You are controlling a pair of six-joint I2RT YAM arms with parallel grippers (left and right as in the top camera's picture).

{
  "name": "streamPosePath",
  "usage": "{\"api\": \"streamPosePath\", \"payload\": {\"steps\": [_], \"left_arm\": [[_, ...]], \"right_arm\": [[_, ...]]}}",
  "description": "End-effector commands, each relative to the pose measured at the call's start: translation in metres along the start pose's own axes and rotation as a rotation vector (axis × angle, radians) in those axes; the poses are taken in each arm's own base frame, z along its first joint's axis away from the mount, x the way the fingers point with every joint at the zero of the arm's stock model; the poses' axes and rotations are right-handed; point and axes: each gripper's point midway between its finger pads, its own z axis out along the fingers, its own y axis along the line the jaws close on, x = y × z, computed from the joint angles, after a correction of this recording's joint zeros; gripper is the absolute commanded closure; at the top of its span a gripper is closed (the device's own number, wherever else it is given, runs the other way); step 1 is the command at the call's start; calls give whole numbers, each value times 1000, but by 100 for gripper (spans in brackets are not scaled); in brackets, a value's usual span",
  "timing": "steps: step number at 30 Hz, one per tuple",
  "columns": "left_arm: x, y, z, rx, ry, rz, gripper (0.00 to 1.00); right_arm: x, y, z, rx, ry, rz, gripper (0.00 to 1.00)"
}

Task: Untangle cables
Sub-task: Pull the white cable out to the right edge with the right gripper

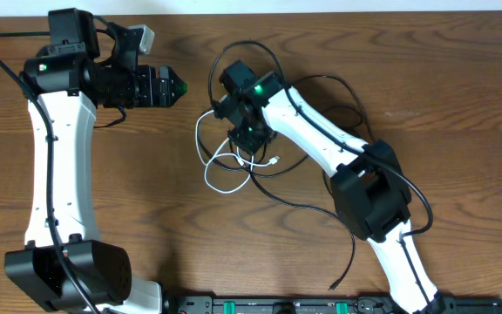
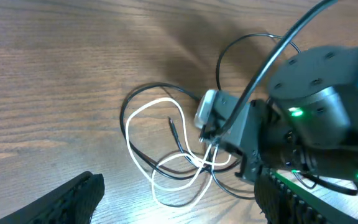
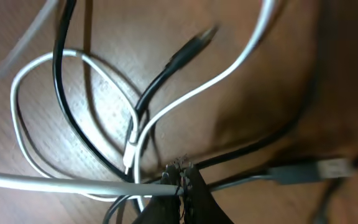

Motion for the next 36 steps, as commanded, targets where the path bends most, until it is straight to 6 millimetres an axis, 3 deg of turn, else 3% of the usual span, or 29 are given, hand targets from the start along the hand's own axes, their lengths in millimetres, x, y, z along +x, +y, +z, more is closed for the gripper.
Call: {"api": "streamPosePath", "payload": {"steps": [1,9,13,19,20,21,26,30,36], "left_arm": [[0,-3,1,18,5,15,18],[0,-3,1,17,5,16,18],[0,-3,1,17,5,16,18],[0,-3,1,18,4,19,18],[0,-3,1,17,4,19,17],[0,-3,1,17,5,19,18],[1,-3,1,18,7,17,17],[1,-4,1,22,8,17,18],[2,-11,5,31,16,34,18]], "right_arm": [[-17,-22,-47,97,-76,8,99],[-14,-69,-98,141,-116,116,99],[-15,-98,-135,190,-183,189,99],[-24,-117,-218,312,-350,210,99],[-27,-115,-244,334,-409,206,99],[-28,-113,-258,347,-439,204,99],[-15,-121,-314,492,-510,232,99],[5,-132,-332,542,-505,280,99],[39,-165,-342,600,-470,416,99]]}}
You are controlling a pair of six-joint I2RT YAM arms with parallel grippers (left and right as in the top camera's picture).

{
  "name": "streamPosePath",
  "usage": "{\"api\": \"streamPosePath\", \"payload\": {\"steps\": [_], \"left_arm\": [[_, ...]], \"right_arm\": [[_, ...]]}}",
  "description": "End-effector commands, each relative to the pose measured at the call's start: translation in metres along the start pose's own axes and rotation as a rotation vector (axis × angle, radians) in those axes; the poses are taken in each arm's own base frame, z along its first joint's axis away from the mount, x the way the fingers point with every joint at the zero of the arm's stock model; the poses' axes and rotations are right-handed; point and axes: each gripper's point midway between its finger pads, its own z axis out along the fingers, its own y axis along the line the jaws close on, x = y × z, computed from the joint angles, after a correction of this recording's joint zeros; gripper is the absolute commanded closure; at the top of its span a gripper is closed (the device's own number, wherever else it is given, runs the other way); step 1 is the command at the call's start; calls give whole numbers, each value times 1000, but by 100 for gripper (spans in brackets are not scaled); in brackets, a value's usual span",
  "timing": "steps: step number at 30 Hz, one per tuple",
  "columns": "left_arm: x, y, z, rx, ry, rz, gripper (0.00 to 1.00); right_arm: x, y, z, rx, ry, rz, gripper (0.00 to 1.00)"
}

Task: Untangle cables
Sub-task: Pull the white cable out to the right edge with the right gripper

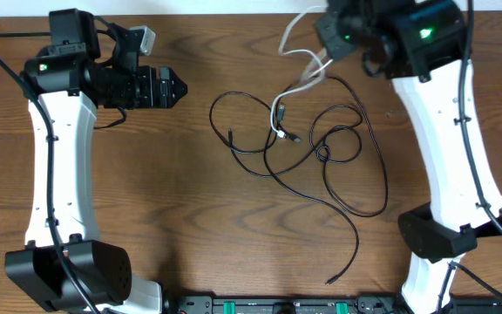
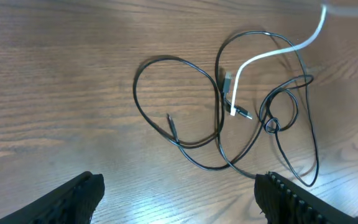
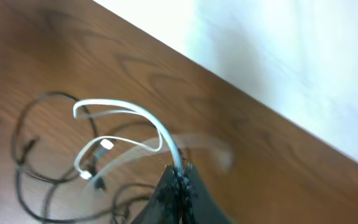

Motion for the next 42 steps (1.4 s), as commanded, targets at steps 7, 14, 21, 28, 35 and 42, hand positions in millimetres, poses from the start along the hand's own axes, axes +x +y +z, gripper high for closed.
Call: {"api": "streamPosePath", "payload": {"steps": [7,14,21,28,35,42], "left_arm": [[1,-14,6,30,14,64,18],[1,-14,6,30,14,64,17],[1,-14,6,30,14,63,18],[2,-17,8,36,21,69,18],[3,-27,13,46,33,98,18],[4,-29,14,46,37,106,17]], "right_arm": [[30,-85,-12,228,72,172,99],[41,-134,-60,323,18,260,99],[46,-160,-124,391,-88,337,99],[58,-182,-175,490,-154,404,99],[79,-206,-195,584,-136,453,99],[103,-223,-156,585,-31,482,99]]}}
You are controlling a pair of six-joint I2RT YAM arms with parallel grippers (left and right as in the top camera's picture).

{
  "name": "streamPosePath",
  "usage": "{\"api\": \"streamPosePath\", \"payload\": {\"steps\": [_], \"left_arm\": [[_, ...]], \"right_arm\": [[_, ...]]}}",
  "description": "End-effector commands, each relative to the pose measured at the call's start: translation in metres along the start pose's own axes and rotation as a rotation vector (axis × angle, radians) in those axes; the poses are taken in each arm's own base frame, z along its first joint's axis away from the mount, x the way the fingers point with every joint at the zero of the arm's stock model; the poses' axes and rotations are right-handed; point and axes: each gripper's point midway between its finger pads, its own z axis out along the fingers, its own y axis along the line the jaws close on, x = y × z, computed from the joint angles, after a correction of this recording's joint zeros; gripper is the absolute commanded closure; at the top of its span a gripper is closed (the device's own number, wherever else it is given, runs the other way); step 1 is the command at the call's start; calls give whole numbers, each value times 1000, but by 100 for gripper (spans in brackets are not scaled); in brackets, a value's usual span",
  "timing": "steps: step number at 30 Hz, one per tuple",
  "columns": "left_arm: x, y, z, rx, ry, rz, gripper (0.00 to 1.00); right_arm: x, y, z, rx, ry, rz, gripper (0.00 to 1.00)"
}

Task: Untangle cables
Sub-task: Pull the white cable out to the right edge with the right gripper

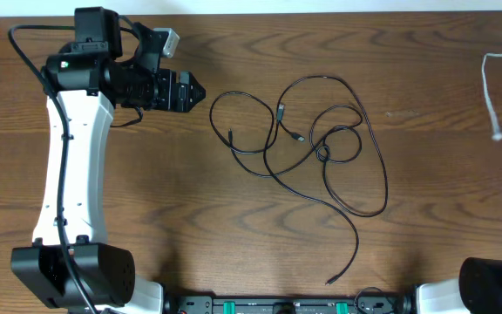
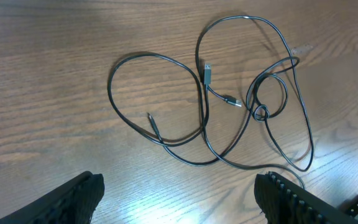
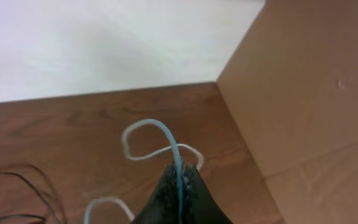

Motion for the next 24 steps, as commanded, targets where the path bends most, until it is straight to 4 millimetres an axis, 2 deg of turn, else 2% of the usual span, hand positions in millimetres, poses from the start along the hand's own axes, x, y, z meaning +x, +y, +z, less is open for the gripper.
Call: {"api": "streamPosePath", "payload": {"steps": [1,6,9,18,24], "left_arm": [[0,-1,1,6,2,17,18],[0,-1,1,7,2,17,17],[0,-1,1,7,2,17,18],[-1,-1,1,7,1,22,17],[-1,-1,1,7,1,24,18]], "right_arm": [[21,1,30,12,84,4,99],[43,3,59,18,160,-1,99],[56,-5,71,40,202,17,99],[91,-42,92,115,306,129,99],[108,-48,105,103,349,168,99]]}}
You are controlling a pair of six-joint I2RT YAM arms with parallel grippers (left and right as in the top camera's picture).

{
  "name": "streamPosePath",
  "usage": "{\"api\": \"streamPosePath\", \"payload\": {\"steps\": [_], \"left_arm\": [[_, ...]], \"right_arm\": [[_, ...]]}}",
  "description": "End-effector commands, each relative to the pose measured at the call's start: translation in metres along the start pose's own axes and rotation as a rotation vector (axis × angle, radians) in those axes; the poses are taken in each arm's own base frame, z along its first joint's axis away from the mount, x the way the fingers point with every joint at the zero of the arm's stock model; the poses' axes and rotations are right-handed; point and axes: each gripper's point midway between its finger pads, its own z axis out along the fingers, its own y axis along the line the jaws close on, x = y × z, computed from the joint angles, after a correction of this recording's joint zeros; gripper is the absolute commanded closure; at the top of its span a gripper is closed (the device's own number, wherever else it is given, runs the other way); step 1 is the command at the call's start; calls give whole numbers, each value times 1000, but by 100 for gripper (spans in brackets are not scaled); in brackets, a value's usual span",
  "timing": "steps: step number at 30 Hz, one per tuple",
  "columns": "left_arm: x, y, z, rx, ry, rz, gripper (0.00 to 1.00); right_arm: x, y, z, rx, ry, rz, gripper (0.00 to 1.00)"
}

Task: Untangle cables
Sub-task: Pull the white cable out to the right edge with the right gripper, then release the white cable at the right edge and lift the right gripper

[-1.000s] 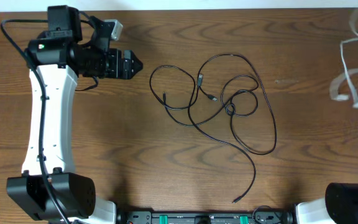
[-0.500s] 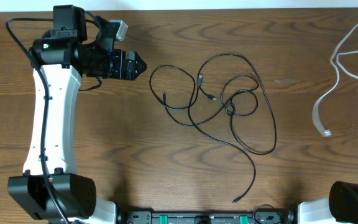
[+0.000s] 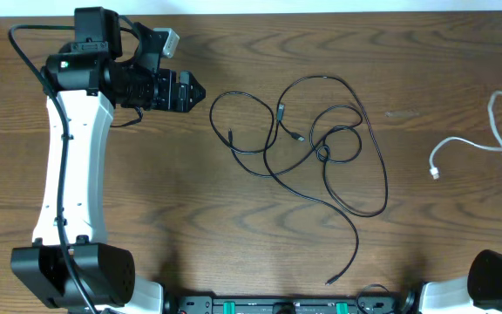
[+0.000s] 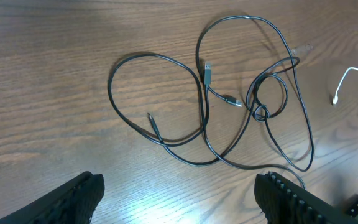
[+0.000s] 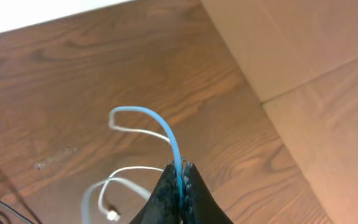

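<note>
The black cable (image 3: 321,148) lies in loose, crossing loops at the middle of the table, also seen in the left wrist view (image 4: 204,106). The white cable (image 3: 469,144) trails in from the right edge, well apart from it, with its plug end (image 3: 433,173) on the wood. My right gripper (image 5: 179,171) is shut on the white cable (image 5: 148,118) and is out of the overhead view. My left gripper (image 3: 200,91) hovers left of the black loops, open and holding nothing, with its fingers (image 4: 73,196) wide apart.
The table's right edge shows in the right wrist view, with a tan surface (image 5: 303,62) beyond it. A black rail (image 3: 286,305) runs along the front edge. The right arm's base sits at the front right corner.
More of the white cable now lies on the table at the right, its plug farther left and nearer the front. My right gripper stays shut on it. The left arm has not moved.
My right gripper was shut on the white cable inside the tangle at mid-table. Then it held that cable high at the back, mostly drawn out of the black loops. Later the white cable hung at the far right edge, free of the black one, and now rests there.
</note>
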Motion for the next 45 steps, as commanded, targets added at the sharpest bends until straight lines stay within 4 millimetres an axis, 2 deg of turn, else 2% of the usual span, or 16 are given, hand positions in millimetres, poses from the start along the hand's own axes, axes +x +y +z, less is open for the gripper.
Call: {"api": "streamPosePath", "payload": {"steps": [1,5,9,16,26,38,41,42,45], "left_arm": [[0,-1,1,7,1,24,18],[-1,-2,1,9,2,26,17],[-1,-2,2,9,0,29,17],[-1,-2,2,9,0,29,17],[-1,-2,2,9,0,29,18],[-1,-2,2,10,1,29,18],[-1,-3,2,10,1,28,18],[-1,-2,2,9,1,28,17],[-1,-2,2,9,1,28,18]], "right_arm": [[8,-1,13,-11,31,41,99],[23,-4,36,1,80,67,99],[45,3,67,-19,155,84,99],[66,5,96,-6,219,111,99],[74,-12,102,55,247,184,99],[80,-12,105,51,263,194,97],[80,-12,105,54,264,214,25],[80,-12,105,54,264,214,13],[80,-12,105,54,264,214,15]]}}
